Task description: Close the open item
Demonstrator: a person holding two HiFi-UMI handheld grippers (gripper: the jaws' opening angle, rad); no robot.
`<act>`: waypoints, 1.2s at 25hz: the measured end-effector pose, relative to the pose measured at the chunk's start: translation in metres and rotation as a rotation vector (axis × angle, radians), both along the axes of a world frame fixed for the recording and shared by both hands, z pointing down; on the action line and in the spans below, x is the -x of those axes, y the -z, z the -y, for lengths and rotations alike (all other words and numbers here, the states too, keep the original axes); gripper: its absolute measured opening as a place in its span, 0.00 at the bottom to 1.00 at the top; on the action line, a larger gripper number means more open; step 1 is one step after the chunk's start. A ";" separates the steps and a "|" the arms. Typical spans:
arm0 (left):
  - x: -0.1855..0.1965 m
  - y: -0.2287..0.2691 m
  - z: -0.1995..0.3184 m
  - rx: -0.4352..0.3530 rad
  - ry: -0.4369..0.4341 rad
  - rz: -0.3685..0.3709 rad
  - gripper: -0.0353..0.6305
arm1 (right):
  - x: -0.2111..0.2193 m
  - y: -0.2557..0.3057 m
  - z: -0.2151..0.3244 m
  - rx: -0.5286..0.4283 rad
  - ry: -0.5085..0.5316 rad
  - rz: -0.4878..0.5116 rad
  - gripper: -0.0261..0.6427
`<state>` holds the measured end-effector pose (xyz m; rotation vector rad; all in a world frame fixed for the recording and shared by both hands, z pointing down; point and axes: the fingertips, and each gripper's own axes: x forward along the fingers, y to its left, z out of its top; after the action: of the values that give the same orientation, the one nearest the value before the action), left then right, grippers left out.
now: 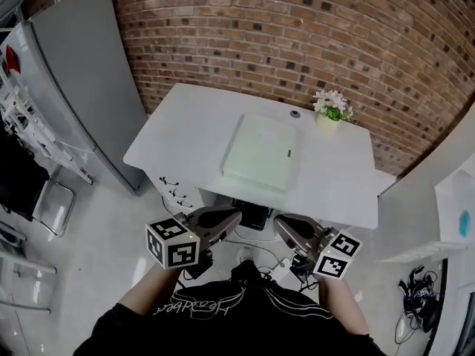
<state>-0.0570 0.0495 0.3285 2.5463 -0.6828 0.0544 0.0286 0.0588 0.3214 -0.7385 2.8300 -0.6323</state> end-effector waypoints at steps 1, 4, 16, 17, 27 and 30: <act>0.002 0.001 -0.007 -0.008 -0.002 0.004 0.06 | 0.003 0.001 -0.006 0.010 0.005 0.018 0.04; 0.009 0.002 -0.027 -0.029 -0.007 0.022 0.06 | 0.011 0.005 -0.024 0.040 0.022 0.065 0.04; 0.014 0.005 -0.075 -0.023 -0.045 -0.037 0.06 | 0.039 -0.010 -0.077 0.112 0.039 0.093 0.04; 0.014 0.002 -0.077 -0.018 -0.048 -0.034 0.06 | 0.041 -0.012 -0.079 0.116 0.039 0.092 0.04; 0.017 -0.013 -0.090 0.009 -0.048 -0.058 0.06 | 0.045 -0.028 -0.091 0.159 0.027 0.092 0.04; 0.016 -0.013 -0.093 0.016 -0.050 -0.068 0.06 | 0.044 -0.028 -0.093 0.160 0.025 0.090 0.04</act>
<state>-0.0734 0.1429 0.3417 2.5376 -0.5908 -0.0100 -0.0155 0.1522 0.3496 -0.6813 2.7342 -0.8814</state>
